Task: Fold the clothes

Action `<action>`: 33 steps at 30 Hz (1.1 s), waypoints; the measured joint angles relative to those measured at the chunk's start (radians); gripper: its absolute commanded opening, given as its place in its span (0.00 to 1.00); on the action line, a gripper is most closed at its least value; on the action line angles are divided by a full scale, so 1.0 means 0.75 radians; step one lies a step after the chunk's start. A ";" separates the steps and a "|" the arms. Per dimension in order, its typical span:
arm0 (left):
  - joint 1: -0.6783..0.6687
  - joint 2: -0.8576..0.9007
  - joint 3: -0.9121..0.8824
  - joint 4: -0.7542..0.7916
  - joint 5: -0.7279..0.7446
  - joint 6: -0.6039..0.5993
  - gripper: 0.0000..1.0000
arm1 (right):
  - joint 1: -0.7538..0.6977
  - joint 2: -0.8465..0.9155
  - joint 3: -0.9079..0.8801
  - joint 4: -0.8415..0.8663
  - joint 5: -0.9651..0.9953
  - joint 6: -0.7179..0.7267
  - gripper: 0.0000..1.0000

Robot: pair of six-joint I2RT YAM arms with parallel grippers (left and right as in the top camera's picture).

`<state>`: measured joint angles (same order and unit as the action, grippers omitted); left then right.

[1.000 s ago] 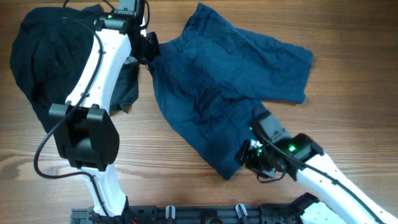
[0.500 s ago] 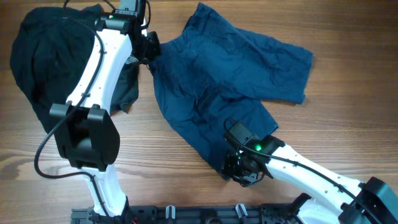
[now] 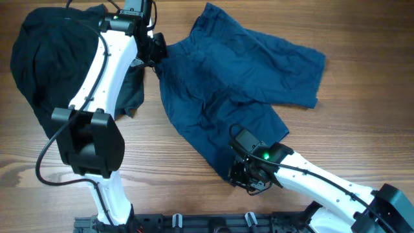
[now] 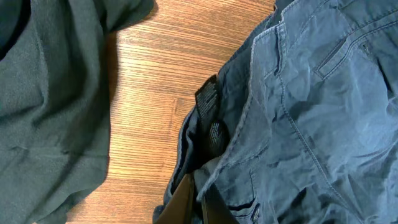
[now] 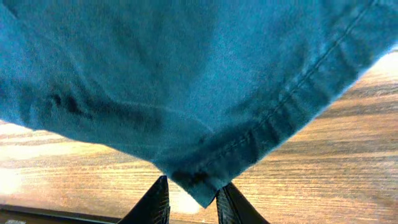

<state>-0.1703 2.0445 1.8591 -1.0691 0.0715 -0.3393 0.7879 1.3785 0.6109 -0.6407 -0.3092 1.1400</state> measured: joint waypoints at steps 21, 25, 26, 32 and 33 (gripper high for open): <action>0.000 0.000 0.000 -0.137 -0.045 0.000 0.04 | -0.317 -0.202 0.018 -0.311 0.073 -0.281 0.04; 0.000 0.000 0.000 -0.272 -0.070 0.000 0.04 | -0.564 -0.323 0.144 -0.493 0.032 -0.530 0.04; 0.000 0.000 0.000 -0.304 -0.075 0.000 0.04 | -0.606 -0.328 0.180 -0.530 0.025 -0.581 0.04; 0.000 0.000 -0.009 -0.400 -0.090 -0.002 0.04 | -0.791 -0.283 0.377 -0.602 0.005 -0.865 0.04; 0.000 -0.001 -0.019 -0.400 -0.090 -0.006 0.04 | -0.820 -0.242 0.400 -0.584 0.003 -0.911 0.04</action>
<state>-0.1703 2.0441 1.8450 -1.3693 0.0044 -0.3439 0.1726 1.1969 0.9108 -1.0786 -0.3069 0.4568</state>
